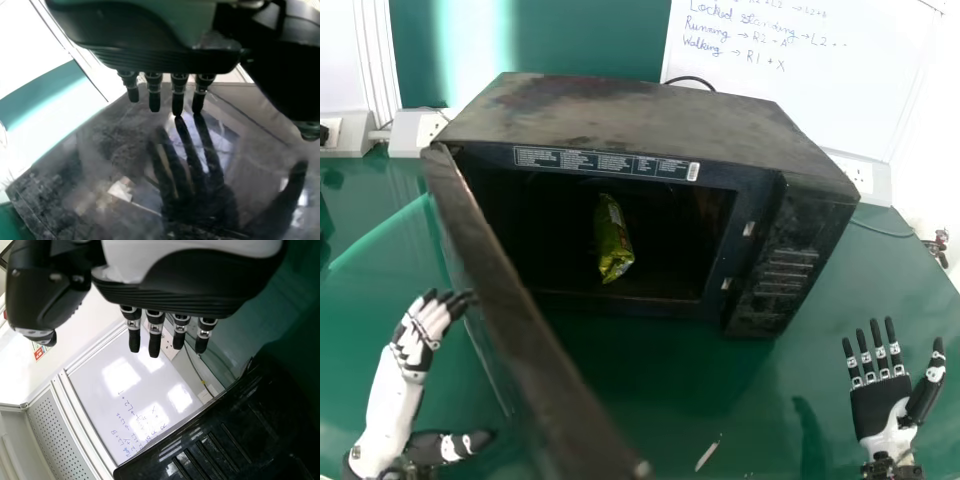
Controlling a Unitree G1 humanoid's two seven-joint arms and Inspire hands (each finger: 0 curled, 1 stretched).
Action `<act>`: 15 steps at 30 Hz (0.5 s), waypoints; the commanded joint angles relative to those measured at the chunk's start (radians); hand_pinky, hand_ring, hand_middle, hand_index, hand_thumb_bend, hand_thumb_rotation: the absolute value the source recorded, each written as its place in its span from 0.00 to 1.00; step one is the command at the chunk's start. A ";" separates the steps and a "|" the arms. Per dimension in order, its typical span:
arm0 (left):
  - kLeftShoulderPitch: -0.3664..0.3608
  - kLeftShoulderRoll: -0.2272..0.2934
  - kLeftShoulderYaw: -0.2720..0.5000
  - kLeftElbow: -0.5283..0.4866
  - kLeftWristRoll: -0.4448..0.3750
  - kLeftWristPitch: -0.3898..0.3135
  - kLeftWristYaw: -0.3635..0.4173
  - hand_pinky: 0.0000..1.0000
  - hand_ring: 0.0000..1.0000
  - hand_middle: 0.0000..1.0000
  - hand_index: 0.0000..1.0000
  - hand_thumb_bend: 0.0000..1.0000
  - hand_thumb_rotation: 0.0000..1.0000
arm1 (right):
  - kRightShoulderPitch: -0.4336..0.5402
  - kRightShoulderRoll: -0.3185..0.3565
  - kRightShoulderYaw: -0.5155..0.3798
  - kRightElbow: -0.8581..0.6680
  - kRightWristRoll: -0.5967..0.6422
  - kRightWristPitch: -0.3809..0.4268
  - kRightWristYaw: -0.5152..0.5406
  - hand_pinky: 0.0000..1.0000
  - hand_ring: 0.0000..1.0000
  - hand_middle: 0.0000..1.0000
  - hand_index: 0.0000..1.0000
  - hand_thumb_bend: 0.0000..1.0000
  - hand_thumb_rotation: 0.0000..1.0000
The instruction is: Put biscuit inside oven
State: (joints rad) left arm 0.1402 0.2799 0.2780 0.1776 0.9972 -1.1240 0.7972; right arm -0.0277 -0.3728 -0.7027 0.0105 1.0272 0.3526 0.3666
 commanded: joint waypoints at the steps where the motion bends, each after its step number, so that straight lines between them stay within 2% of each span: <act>1: -0.024 0.044 -0.036 0.002 0.040 0.007 0.061 0.98 0.97 0.99 1.00 0.93 1.00 | 0.000 -0.001 -0.008 0.000 0.003 0.003 0.010 1.00 0.94 0.96 0.98 0.79 0.84; 5: -0.051 0.102 -0.090 0.012 0.077 0.035 0.135 0.96 0.96 0.97 1.00 0.99 1.00 | 0.000 0.000 -0.008 -0.004 -0.003 0.002 -0.003 0.98 0.94 0.96 0.96 0.80 0.83; 11: -0.049 0.180 -0.159 0.038 0.039 0.044 0.142 1.00 1.00 1.00 0.98 1.00 1.00 | 0.000 -0.003 -0.010 -0.003 -0.005 0.004 -0.005 0.97 0.94 0.96 0.97 0.81 0.83; 15: -0.062 0.206 -0.190 0.044 0.005 0.033 0.135 1.00 1.00 1.00 0.96 1.00 0.97 | 0.001 -0.005 -0.011 -0.001 -0.005 0.007 -0.007 0.96 0.94 0.95 0.95 0.81 0.82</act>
State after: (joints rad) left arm 0.0796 0.4724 0.1052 0.2115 1.0266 -1.0830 0.9313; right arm -0.0279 -0.3732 -0.7044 0.0110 1.0244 0.3533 0.3629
